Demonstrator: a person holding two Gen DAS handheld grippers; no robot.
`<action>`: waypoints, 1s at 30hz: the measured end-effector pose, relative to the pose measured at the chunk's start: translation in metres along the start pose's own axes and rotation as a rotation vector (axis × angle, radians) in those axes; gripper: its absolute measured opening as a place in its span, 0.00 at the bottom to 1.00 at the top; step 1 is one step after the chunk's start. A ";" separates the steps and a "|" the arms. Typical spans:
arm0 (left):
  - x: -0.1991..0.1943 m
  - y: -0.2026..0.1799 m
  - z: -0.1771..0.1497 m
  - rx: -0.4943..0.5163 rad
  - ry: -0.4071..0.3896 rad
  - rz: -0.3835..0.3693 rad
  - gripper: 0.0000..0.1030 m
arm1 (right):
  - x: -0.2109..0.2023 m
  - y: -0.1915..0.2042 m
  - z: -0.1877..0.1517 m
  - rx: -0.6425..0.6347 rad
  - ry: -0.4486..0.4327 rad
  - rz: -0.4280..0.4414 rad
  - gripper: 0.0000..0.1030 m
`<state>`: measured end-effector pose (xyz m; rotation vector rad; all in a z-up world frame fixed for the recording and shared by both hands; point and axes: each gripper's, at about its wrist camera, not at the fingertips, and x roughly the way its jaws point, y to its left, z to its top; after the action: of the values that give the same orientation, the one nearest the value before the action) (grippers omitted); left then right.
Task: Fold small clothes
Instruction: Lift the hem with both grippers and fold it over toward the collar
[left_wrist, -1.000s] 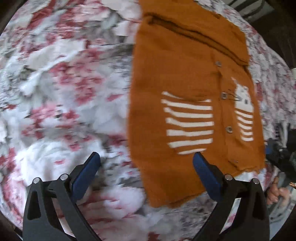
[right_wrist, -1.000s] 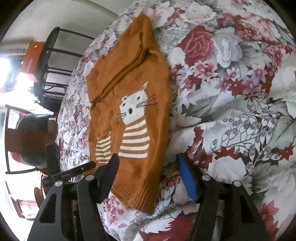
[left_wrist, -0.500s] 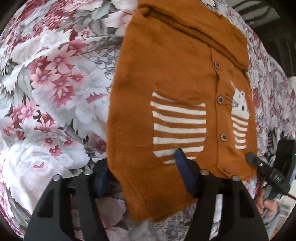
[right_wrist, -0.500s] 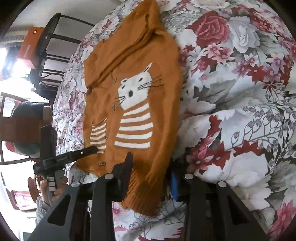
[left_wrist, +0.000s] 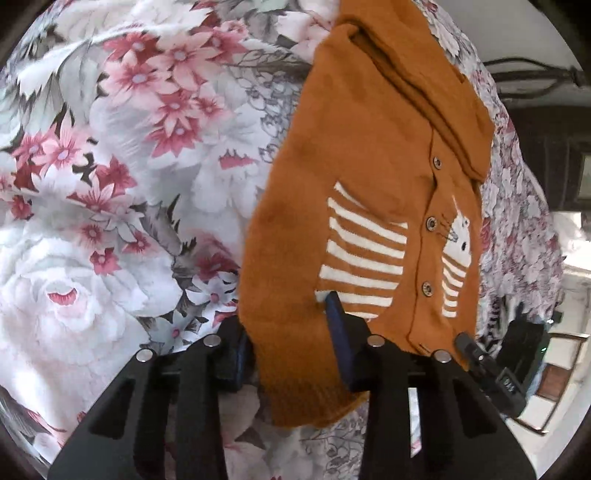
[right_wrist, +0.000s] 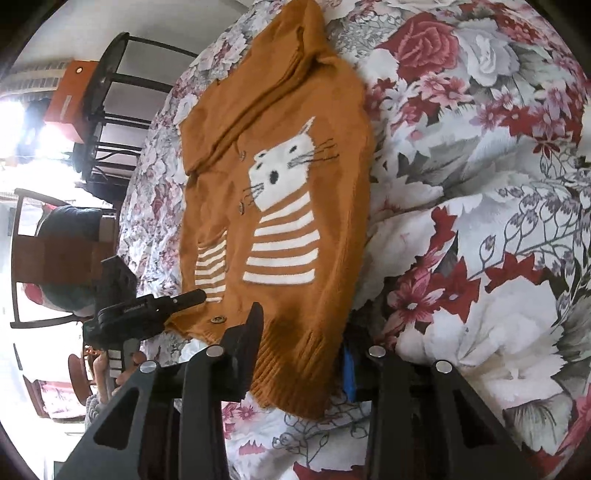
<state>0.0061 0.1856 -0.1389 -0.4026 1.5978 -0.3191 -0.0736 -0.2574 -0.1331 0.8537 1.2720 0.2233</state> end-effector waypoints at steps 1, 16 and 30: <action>0.003 -0.006 0.000 0.010 -0.011 0.014 0.31 | 0.001 0.001 0.000 -0.008 0.001 0.000 0.41; -0.003 -0.038 -0.003 0.033 -0.082 0.019 0.04 | -0.018 0.033 -0.003 -0.097 -0.114 -0.023 0.10; -0.070 -0.078 0.028 0.082 -0.293 -0.032 0.04 | -0.062 0.055 0.051 -0.046 -0.251 0.143 0.09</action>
<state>0.0421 0.1483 -0.0436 -0.3932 1.2891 -0.3329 -0.0308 -0.2786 -0.0480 0.9045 0.9702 0.2499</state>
